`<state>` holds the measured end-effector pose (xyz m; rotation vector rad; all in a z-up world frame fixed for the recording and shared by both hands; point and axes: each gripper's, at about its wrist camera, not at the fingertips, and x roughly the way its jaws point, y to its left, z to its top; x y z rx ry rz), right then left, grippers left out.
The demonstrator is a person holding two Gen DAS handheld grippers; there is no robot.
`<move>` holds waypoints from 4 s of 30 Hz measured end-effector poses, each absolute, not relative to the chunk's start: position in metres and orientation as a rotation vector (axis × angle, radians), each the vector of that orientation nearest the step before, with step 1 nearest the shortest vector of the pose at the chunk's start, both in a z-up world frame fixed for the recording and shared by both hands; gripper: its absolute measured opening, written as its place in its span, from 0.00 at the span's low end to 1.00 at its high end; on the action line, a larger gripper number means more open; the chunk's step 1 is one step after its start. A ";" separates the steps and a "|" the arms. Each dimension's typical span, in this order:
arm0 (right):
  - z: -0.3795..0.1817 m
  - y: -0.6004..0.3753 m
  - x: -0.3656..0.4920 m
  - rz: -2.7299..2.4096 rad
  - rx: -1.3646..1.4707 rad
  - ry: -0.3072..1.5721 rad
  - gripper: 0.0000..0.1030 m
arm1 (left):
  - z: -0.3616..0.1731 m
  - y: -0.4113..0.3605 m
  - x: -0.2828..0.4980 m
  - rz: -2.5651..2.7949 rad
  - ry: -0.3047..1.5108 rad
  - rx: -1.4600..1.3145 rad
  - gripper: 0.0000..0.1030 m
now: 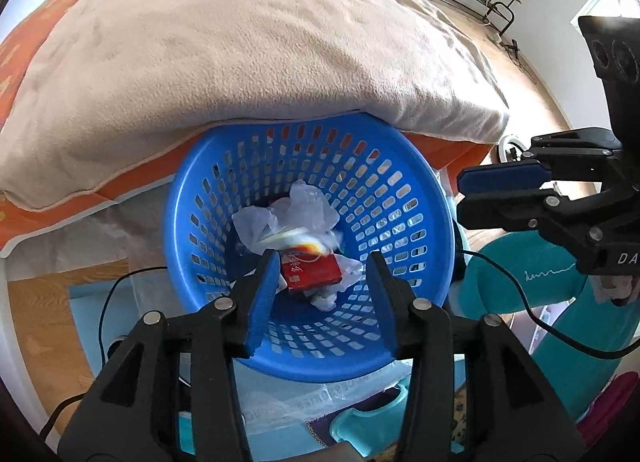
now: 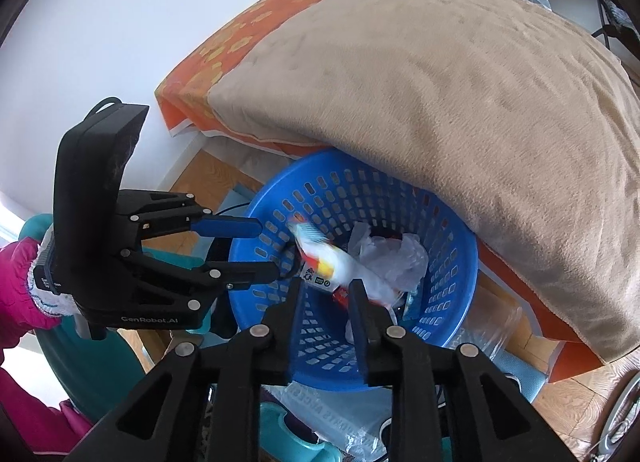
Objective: Collect trash
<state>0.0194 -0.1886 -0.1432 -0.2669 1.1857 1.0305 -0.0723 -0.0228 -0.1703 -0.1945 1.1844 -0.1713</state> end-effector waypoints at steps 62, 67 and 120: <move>0.029 -0.244 0.087 0.699 0.027 0.583 1.00 | 0.040 -0.003 0.006 0.004 0.645 -0.136 0.90; 0.032 -0.244 0.089 0.682 0.041 0.566 1.00 | 0.055 0.000 0.008 0.024 0.587 -0.110 0.95; 0.012 -0.237 0.110 0.616 0.048 0.625 1.00 | 0.010 0.011 0.015 0.079 0.689 -0.184 0.99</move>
